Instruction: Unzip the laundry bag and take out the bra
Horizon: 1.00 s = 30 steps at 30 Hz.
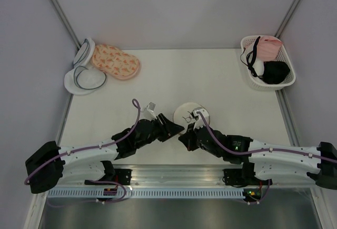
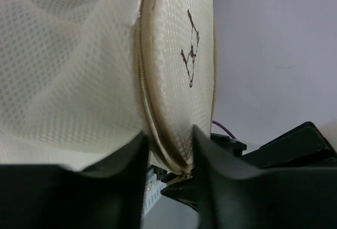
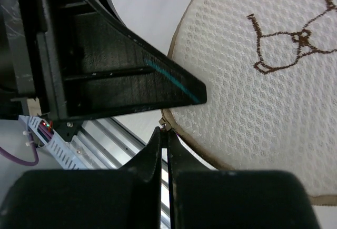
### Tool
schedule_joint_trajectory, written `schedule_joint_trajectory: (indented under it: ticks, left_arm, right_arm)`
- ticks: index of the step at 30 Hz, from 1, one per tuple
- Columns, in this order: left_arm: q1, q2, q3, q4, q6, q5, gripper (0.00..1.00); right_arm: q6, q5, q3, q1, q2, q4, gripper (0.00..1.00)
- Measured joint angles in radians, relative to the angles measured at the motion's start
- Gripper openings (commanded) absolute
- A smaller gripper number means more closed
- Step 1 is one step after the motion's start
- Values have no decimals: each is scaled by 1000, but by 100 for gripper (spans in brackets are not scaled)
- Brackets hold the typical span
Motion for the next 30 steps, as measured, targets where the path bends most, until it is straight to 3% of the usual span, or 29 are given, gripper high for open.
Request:
schedule_joint_trajectory:
  ticks: [1,3,10,18,24,30]
  left_arm:
    - [0,0,0,8,-8,-10,17]
    - [-1,-1,0,16,-10,-33,2]
    - [-2,-55,0,-59,-3,-97,2]
    - [-3,-151,-7,-130,35,-135,2]
    - [14,-107,4,-82,139,-65,2]
    - [171,85,142,-56,306,55,2]
  right_arm:
    - [-5,-10,0,0,5,6,0]
    - [-18,-21,2,0,21,-4,0]
    - [-10,8,56,0,58,-167,0]
    - [249,323,153,-16,68,-619,1]
    - [264,396,158,-95,61,-606,1]
    - [148,362,114,-123,42,-530,1]
